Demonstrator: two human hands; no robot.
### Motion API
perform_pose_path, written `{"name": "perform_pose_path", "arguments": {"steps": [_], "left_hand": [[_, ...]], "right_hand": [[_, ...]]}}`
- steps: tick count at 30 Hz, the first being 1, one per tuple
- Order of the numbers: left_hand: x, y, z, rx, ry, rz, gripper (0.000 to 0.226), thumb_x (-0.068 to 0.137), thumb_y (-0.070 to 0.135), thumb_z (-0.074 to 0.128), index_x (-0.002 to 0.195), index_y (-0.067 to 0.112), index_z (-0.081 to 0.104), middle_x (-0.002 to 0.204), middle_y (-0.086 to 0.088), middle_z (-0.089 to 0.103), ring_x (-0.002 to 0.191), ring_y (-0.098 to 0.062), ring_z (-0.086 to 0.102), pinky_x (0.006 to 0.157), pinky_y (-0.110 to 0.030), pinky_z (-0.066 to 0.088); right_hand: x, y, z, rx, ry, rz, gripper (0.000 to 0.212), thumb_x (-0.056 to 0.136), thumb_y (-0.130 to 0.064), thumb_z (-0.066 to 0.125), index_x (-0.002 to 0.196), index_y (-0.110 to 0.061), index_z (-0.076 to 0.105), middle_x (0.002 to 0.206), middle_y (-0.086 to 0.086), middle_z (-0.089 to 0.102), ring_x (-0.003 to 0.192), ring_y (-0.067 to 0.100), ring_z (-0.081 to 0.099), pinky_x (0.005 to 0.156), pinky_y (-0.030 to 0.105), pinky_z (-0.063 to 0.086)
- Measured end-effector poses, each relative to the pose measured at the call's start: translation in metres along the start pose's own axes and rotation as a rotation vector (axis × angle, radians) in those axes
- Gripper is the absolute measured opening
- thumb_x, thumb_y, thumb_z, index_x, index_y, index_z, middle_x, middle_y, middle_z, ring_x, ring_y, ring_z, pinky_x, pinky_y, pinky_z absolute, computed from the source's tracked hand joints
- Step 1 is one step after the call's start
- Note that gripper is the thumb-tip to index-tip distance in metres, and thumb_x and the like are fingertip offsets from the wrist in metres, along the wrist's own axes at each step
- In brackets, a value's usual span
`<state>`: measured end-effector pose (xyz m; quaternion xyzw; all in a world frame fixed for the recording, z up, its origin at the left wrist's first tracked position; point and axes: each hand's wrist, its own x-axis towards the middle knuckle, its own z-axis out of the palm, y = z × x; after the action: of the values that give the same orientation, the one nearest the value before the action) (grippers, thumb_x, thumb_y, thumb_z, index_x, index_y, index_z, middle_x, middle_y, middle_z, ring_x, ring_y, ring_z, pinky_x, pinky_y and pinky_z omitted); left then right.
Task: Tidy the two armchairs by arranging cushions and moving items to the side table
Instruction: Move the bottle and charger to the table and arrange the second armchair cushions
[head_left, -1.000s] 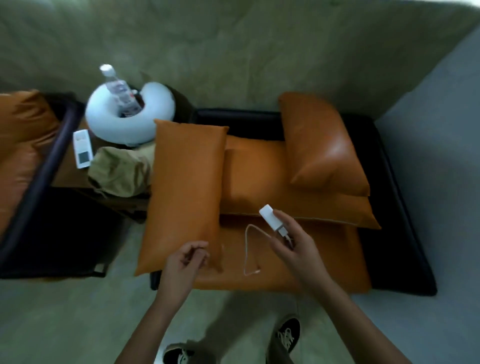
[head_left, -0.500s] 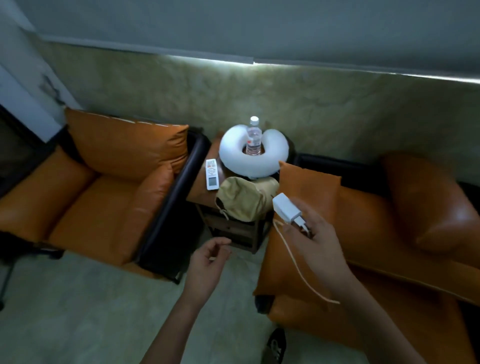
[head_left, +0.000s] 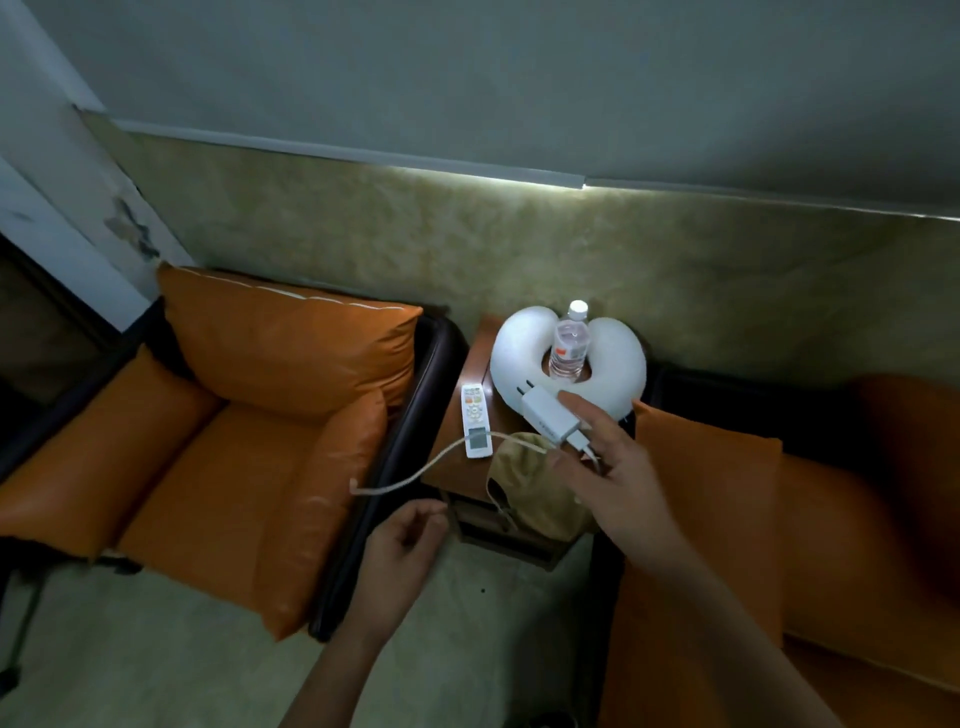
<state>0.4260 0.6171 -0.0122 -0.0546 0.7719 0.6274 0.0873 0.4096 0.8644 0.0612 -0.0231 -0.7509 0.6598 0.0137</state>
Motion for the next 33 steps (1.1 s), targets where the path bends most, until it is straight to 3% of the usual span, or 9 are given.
{"name": "perform_pose_path", "arguments": {"steps": [3,8,12,14,16,20,23,27,33], "left_hand": [[0.037,0.003,-0.01,-0.001,-0.011,0.004,0.013,0.098,0.016,0.062,0.101,0.024,0.072,0.094,0.003,0.075,0.087,-0.008,0.07,0.075,-0.019,0.053],[0.091,-0.001,-0.024,0.024,-0.067,0.024,0.012,0.099,0.021,0.062,0.102,0.027,0.071,0.098,0.0,0.075,0.09,-0.013,0.071,0.076,-0.027,0.056],[0.141,-0.006,-0.029,0.08,-0.123,0.033,0.015,0.096,0.02,0.064,0.101,0.033,0.071,0.097,0.007,0.075,0.089,-0.01,0.07,0.078,-0.031,0.057],[0.165,-0.007,-0.029,0.085,-0.19,0.058,0.023,0.096,0.016,0.065,0.099,0.038,0.072,0.099,0.011,0.075,0.091,-0.007,0.07,0.078,-0.025,0.057],[0.19,-0.013,-0.029,0.079,-0.227,0.044,0.021,0.096,0.014,0.065,0.102,0.033,0.072,0.102,0.008,0.075,0.095,-0.007,0.07,0.083,-0.032,0.058],[0.232,-0.044,-0.028,0.17,-0.274,-0.01,0.024,0.095,0.014,0.066,0.118,0.021,0.067,0.117,0.004,0.069,0.111,-0.008,0.064,0.094,-0.046,0.054],[0.25,-0.076,-0.024,0.336,-0.308,-0.004,0.044,0.091,0.017,0.071,0.133,0.014,0.059,0.134,-0.006,0.058,0.123,-0.015,0.054,0.107,-0.037,0.043],[0.266,-0.114,-0.02,0.454,-0.411,-0.068,0.068,0.089,0.02,0.075,0.148,0.009,0.044,0.153,-0.016,0.04,0.141,-0.025,0.038,0.116,-0.033,0.03],[0.266,-0.143,-0.003,0.376,-0.499,-0.036,0.065,0.089,0.014,0.074,0.148,0.012,0.045,0.154,-0.005,0.039,0.141,-0.014,0.038,0.111,-0.011,0.027]], "right_hand": [[0.038,-0.01,0.007,-0.042,0.016,-0.01,0.055,0.094,-0.01,0.069,0.14,-0.036,0.054,0.133,-0.021,0.063,0.123,0.001,0.059,0.095,0.019,0.053],[0.091,-0.024,0.016,-0.128,0.079,-0.015,0.056,0.094,-0.019,0.07,0.14,-0.044,0.051,0.118,-0.046,0.057,0.113,-0.01,0.058,0.084,0.014,0.053],[0.121,-0.015,0.023,-0.206,0.139,-0.005,0.057,0.093,-0.022,0.07,0.137,-0.05,0.047,0.115,-0.039,0.059,0.109,-0.004,0.061,0.08,0.014,0.054],[0.131,0.0,0.028,-0.243,0.186,0.015,0.057,0.093,-0.023,0.07,0.131,-0.058,0.046,0.109,-0.044,0.059,0.104,0.0,0.062,0.078,0.017,0.056],[0.139,0.019,0.036,-0.28,0.227,0.045,0.057,0.092,-0.028,0.07,0.131,-0.061,0.044,0.114,-0.051,0.053,0.107,-0.003,0.061,0.081,0.018,0.057],[0.149,0.069,0.05,-0.306,0.299,0.123,0.058,0.091,-0.034,0.069,0.136,-0.06,0.043,0.131,-0.03,0.054,0.111,-0.001,0.061,0.083,0.013,0.055],[0.15,0.105,0.055,-0.34,0.306,0.144,0.057,0.091,-0.037,0.067,0.136,-0.062,0.042,0.124,-0.039,0.053,0.115,-0.005,0.056,0.086,0.006,0.049],[0.147,0.15,0.057,-0.355,0.257,0.214,0.062,0.091,-0.031,0.069,0.137,-0.063,0.042,0.124,-0.048,0.049,0.114,-0.007,0.058,0.088,0.011,0.052],[0.153,0.196,0.064,-0.36,0.198,0.235,0.056,0.089,-0.044,0.063,0.136,-0.064,0.041,0.129,-0.052,0.045,0.121,-0.018,0.049,0.092,0.004,0.043]]}}
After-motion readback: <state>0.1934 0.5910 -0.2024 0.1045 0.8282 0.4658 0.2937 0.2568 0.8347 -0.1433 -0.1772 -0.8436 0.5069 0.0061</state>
